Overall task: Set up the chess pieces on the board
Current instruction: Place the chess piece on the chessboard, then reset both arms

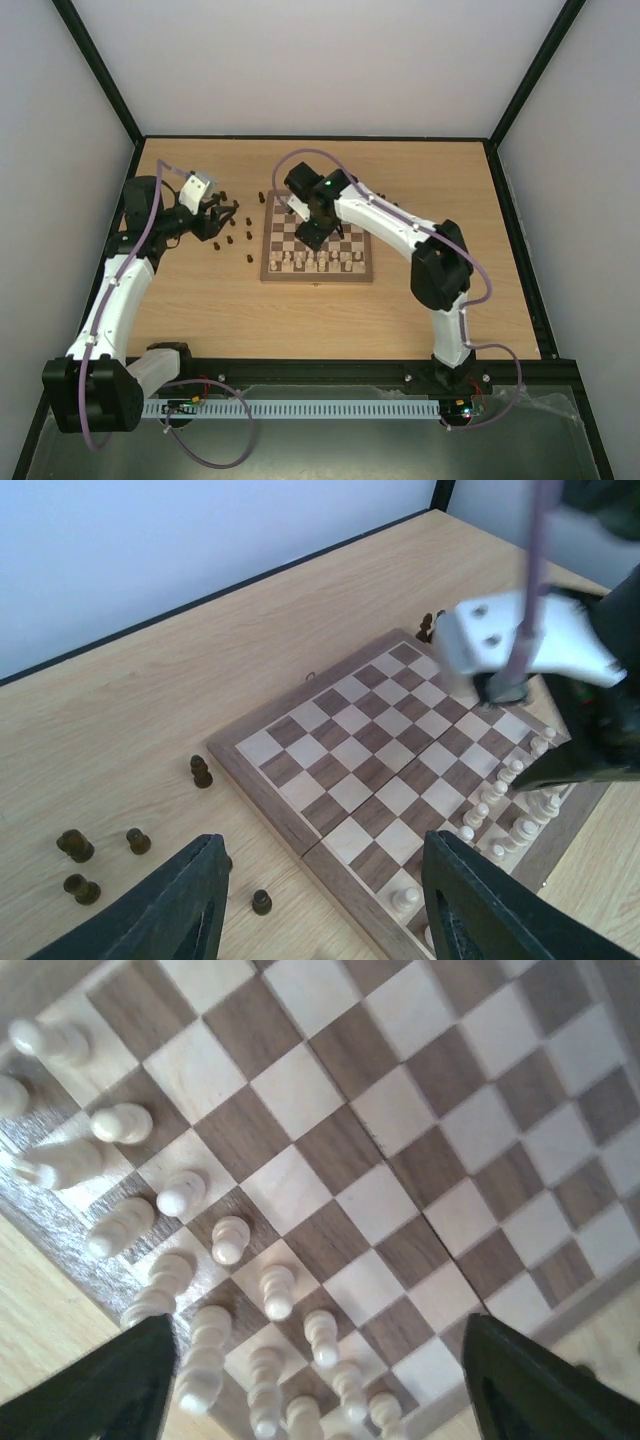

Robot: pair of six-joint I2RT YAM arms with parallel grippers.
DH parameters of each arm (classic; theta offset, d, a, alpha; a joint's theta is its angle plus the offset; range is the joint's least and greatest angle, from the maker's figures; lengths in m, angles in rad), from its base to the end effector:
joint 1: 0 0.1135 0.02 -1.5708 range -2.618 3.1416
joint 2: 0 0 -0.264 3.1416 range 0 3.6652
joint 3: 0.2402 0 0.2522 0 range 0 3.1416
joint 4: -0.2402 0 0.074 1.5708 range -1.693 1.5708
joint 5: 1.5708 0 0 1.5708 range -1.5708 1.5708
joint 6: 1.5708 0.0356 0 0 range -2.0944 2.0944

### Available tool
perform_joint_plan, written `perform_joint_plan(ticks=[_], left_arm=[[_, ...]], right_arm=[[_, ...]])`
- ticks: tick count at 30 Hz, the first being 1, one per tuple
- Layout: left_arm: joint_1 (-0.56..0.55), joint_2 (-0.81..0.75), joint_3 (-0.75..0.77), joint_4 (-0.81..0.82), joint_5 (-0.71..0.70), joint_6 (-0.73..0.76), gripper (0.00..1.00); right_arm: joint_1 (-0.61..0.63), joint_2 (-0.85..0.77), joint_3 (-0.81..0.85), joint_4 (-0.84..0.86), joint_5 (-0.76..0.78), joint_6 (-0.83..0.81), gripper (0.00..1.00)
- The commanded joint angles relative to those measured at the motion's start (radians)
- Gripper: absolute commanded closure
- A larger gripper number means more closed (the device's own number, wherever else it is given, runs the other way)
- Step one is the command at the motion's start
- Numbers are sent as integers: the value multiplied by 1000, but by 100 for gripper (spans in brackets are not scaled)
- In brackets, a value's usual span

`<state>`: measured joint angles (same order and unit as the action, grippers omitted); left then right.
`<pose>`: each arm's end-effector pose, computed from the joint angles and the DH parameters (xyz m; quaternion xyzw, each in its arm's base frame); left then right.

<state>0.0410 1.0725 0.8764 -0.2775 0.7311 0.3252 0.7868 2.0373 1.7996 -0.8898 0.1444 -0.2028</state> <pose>0.2360 -0.0141 0.3107 0.2974 0.7624 -0.2112 0.5344 0.3128 0.3064 0.2512 -0.4481 0.8638 -0.0043 0.2302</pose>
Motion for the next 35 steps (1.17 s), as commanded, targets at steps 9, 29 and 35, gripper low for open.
perform_joint_plan(ticks=[9,29,35], left_arm=[[-64,75,102,23,-2,-43,30],[-260,140,98,2,-96,10,1],[-266,136,85,1,-88,18,1]], right_arm=[[-79,-480,-287,194,-17,31,2],[-211,-1088,-925,445,-46,66,1],[-213,-1118,-956,457,-32,70,1]])
